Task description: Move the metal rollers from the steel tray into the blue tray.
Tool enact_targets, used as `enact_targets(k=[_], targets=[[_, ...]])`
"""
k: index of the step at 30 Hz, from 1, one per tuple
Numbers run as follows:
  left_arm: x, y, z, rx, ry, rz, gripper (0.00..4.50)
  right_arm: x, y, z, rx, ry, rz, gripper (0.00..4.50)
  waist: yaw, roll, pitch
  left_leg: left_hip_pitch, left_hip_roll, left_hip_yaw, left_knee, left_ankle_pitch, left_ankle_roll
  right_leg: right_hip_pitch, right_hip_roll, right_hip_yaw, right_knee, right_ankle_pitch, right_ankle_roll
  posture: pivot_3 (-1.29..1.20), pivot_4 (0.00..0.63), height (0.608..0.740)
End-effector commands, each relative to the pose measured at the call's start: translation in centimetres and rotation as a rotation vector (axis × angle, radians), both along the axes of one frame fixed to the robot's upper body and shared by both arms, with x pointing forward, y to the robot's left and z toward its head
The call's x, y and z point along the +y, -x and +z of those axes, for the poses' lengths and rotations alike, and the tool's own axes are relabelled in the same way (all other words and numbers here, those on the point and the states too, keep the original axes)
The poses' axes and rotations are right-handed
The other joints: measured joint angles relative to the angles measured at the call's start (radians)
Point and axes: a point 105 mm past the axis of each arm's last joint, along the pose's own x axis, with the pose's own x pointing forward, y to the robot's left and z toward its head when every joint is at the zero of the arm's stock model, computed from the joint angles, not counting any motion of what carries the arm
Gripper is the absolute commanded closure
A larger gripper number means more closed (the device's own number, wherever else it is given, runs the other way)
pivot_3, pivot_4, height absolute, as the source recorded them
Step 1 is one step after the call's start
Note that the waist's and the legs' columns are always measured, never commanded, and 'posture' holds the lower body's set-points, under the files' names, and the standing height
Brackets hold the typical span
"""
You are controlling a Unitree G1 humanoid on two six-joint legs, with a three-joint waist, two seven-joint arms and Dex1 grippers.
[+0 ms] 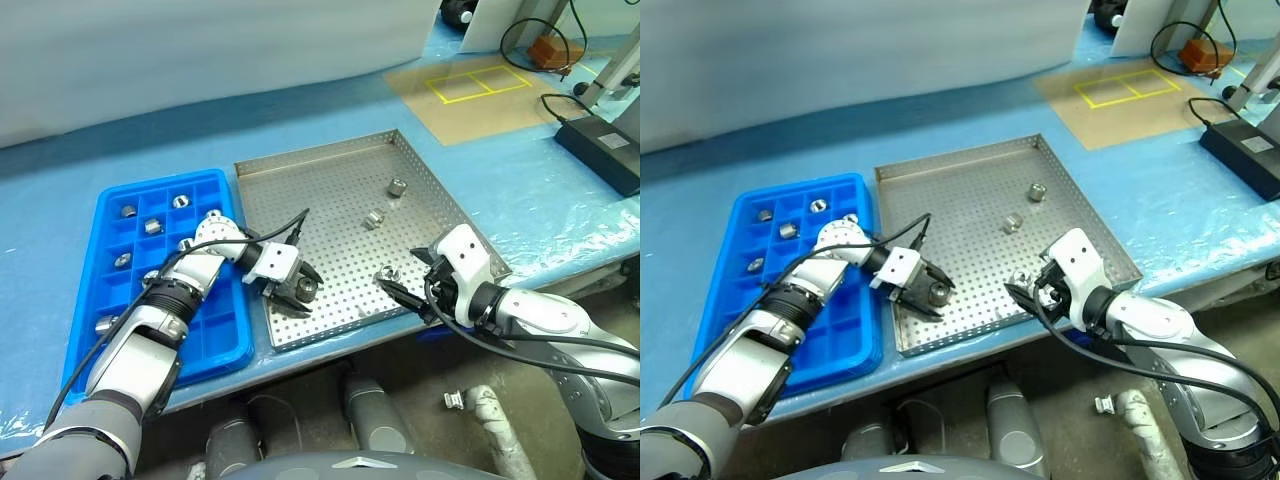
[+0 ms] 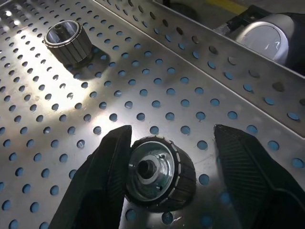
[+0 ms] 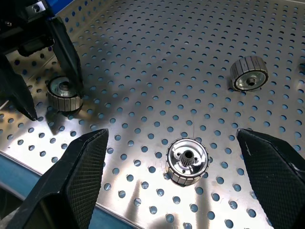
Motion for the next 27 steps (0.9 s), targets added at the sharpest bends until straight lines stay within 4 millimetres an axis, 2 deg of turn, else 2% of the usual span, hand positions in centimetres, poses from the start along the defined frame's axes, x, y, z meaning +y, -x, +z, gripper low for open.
enact_targets(k=[1,5,9,14,15,16,19,22,27], targets=[[-0.2,-0.1,-0.6,0.005,-0.041,-0.007,1.61,0.3,0.1,0.8,-0.054,0.010,0.008,0.04,0.000,0.000,0.000,0.000,0.000,0.000,0.000,0.000,0.000,0.000,0.000,0.000,0.000,0.000,0.000,-0.67,0.150,0.740],[0.0,-0.7,-1.0,-0.011,-0.052,0.016,1.61,0.1,0.1,0.6,-0.057,0.023,0.000,0.04,-0.001,0.000,0.000,0.001,-0.001,0.000,0.001,0.000,0.000,0.002,0.000,0.002,0.000,-0.003,0.005,-0.67,0.150,0.740],[0.0,-1.3,-1.1,-0.027,-0.045,0.047,2.83,0.1,-0.1,0.6,-0.063,0.024,-0.002,0.04,-0.001,0.000,-0.001,0.003,-0.002,0.000,0.001,0.000,0.000,0.004,0.000,0.003,0.000,-0.004,0.007,-0.67,0.150,0.740],[0.3,-1.1,-1.3,-0.022,-0.060,0.027,2.83,0.2,-0.3,0.6,-0.075,0.033,-0.001,0.04,-0.001,0.002,-0.002,0.004,-0.002,0.000,0.001,0.000,0.000,0.006,0.000,0.003,0.000,-0.004,0.007,-0.67,0.150,0.740],[0.3,-1.1,-1.3,-0.023,-0.060,0.028,3.18,0.2,-0.4,0.6,-0.077,0.035,-0.001,0.04,-0.001,0.002,-0.002,0.004,-0.002,0.000,0.001,0.000,0.000,0.006,0.000,0.003,0.000,-0.004,0.007,-0.66,0.150,0.740],[0.2,-1.2,-1.3,-0.027,-0.057,0.034,3.33,0.1,-0.4,0.6,-0.077,0.036,-0.001,0.04,0.000,0.002,-0.002,0.005,-0.002,0.000,0.001,0.000,0.000,0.006,0.000,0.003,0.000,-0.004,0.007,-0.66,0.150,0.740],[0.3,-1.2,-1.3,-0.031,-0.057,0.026,3.33,0.1,-0.5,0.6,-0.081,0.034,-0.001,0.04,0.000,0.001,-0.002,0.005,-0.002,-0.001,0.001,0.000,0.000,0.008,0.000,0.003,-0.001,-0.004,0.007,-0.66,0.150,0.740],[-0.1,-1.7,-0.8,-0.068,-0.017,0.054,3.58,0.1,-0.6,0.7,-0.084,0.032,0.000,0.04,0.000,0.001,-0.002,0.006,-0.003,-0.001,0.002,0.000,0.000,0.009,0.000,0.003,-0.002,-0.004,0.007,-0.66,0.150,0.740],[-1.0,-2.1,0.5,-0.090,0.064,0.067,3.59,0.2,-1.0,0.9,-0.095,0.032,0.006,0.04,0.002,0.001,-0.002,0.005,-0.004,-0.001,0.002,0.000,0.000,0.010,-0.001,0.003,-0.002,-0.005,0.008,-0.64,0.150,0.740]])
